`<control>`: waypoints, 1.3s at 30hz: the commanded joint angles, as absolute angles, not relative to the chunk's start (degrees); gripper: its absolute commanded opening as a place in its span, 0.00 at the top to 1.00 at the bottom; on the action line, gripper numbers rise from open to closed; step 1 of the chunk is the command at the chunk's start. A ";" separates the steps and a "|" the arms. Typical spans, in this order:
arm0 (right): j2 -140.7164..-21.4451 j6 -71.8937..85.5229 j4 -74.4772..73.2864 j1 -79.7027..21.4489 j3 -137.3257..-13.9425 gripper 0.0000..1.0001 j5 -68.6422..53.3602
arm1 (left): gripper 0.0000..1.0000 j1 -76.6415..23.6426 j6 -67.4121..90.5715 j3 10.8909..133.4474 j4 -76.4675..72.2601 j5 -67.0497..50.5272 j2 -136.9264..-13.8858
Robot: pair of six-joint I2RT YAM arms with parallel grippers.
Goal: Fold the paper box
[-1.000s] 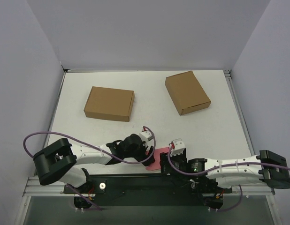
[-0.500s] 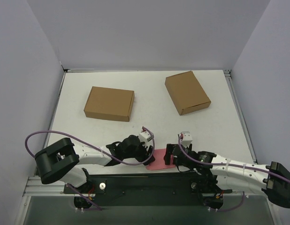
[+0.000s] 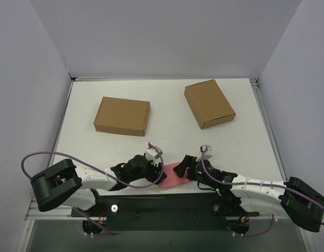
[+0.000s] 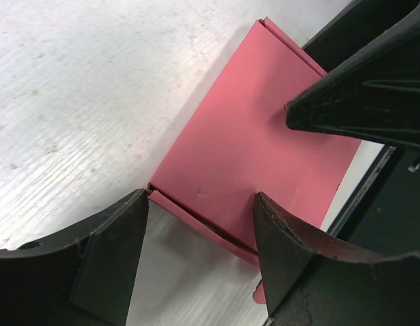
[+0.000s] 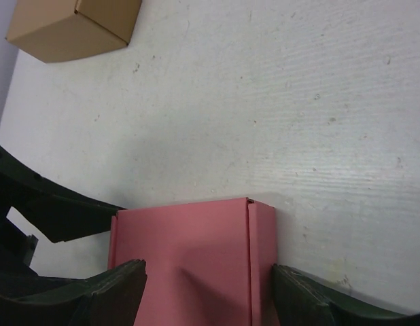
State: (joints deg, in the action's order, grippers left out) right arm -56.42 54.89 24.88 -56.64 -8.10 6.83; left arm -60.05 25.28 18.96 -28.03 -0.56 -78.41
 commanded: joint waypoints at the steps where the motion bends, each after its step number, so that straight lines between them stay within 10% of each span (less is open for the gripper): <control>1: -66.35 62.75 33.47 -57.83 -2.90 0.27 -5.18 | 0.33 -61.17 25.66 15.65 -33.12 -3.34 -78.40; 16: -69.88 67.50 46.50 -57.66 0.95 0.31 -10.28 | 0.37 -60.91 26.80 6.16 -42.27 -2.55 -65.84; 39: -58.18 62.84 18.73 -60.20 -2.19 0.39 -0.18 | 0.39 -60.73 28.91 4.13 -39.47 -1.41 -61.44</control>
State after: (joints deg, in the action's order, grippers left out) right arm -54.94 64.45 30.13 -58.04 -3.90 -3.60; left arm -60.45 28.03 3.07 -36.73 -0.23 -61.30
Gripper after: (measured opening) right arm 0.617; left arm 0.611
